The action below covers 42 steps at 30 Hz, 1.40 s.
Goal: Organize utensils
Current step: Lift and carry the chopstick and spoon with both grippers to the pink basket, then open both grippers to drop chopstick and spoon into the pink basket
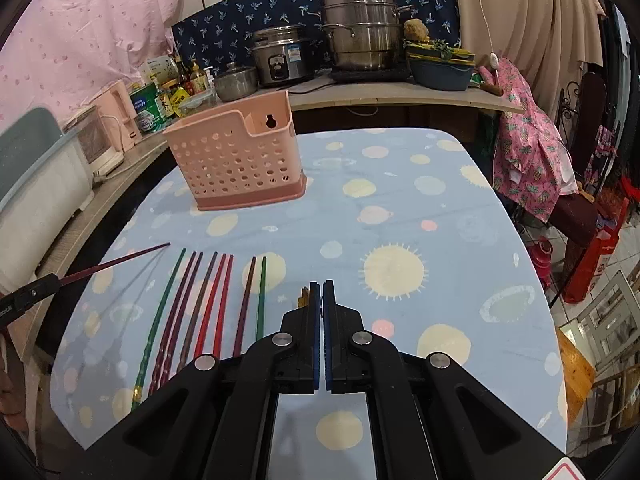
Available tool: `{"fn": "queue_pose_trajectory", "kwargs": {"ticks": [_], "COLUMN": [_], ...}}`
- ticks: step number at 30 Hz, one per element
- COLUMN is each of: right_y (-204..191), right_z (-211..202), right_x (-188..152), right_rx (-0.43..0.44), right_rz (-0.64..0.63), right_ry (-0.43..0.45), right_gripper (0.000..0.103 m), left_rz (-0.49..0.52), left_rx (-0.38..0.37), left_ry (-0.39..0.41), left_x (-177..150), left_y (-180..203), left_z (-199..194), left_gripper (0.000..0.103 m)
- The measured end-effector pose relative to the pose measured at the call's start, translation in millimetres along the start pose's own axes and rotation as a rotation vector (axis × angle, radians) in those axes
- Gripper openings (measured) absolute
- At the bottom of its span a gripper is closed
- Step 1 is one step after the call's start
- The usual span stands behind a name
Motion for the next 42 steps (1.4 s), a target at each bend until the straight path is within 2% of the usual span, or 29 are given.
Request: {"fn": "queue_pose_trajectory", "kwargs": {"ticks": [14,22,27,33,42], "right_y": [-7.4,-32.2,-50.4,-66.4,-70.2], "right_z": [-4.9,8.4,25.0,51.8,95.8], "right_x": [84.7,145.8,176.9,189.6,181.2], "right_rx": [0.019,0.03,0.044,0.051,0.036], "right_rz": [0.006,-0.023,-0.048,-0.076,-0.079], "right_ry": [0.129,0.219,0.232,0.204,0.126], "right_gripper": [0.002,0.002,0.002,0.002,0.002], "left_rz": [0.018,0.031,0.027,0.019,0.019], "left_rx": [-0.032,-0.053,-0.06,-0.061,-0.033], "left_ry": [0.213,0.376,0.466,0.504,0.435], "left_x": [118.8,195.2,236.2,263.8,260.8], "left_y": [16.0,32.5,40.7,45.2,42.5], "left_z": [-24.3,-40.7,-38.5,-18.1,40.2], "left_gripper": [0.007,0.007,0.007,0.007,0.007]}}
Point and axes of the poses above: each gripper's, at about its wrist camera, not at the fingertips, and z roughly the way its jaws point, y to its right, x to its top, the point moved 6 cm from there along z, roughly the way its jaws point, and after that the axes turned 5 degrees about -x, right-handed, at the moved point
